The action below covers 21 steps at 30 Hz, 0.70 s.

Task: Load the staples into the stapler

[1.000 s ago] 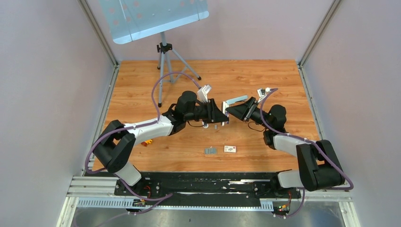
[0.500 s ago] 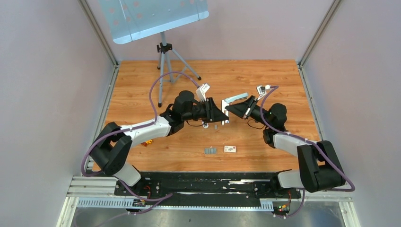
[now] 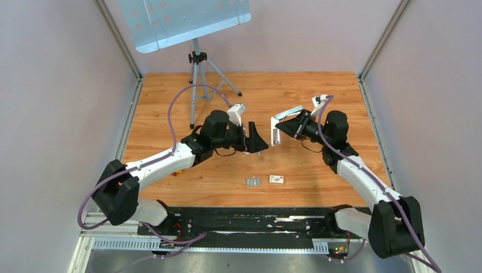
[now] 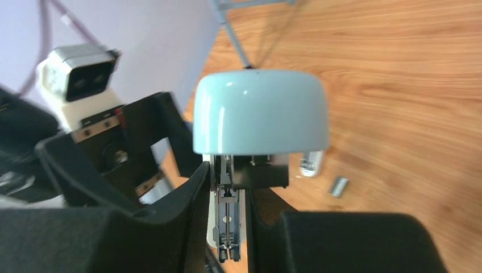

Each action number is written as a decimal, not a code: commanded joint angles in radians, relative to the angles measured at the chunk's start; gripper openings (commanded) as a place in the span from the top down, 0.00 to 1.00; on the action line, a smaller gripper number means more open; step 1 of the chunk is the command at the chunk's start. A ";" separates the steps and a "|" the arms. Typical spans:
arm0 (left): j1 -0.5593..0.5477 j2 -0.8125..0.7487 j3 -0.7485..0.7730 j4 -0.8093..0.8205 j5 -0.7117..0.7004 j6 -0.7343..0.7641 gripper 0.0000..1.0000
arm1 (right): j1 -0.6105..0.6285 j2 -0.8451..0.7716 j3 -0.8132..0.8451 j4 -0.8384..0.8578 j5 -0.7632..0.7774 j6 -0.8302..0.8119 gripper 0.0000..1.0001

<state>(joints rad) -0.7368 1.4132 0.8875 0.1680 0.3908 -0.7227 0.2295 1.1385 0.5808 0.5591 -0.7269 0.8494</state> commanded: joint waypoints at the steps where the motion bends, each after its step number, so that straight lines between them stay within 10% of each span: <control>1: -0.001 -0.077 -0.005 -0.244 -0.154 0.162 0.00 | -0.004 -0.051 0.116 -0.519 0.251 -0.344 0.90; 16: 0.061 -0.271 -0.097 -0.437 -0.508 0.224 0.00 | 0.114 0.236 0.252 -0.848 0.858 -0.535 0.85; 21: 0.062 -0.202 -0.042 -0.482 -0.453 0.229 0.18 | 0.190 0.332 0.294 -0.860 0.967 -0.517 0.83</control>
<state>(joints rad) -0.6773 1.1637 0.8082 -0.2668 -0.0715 -0.5053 0.3630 1.4242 0.8207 -0.2565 0.0875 0.3401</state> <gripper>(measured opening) 0.881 0.259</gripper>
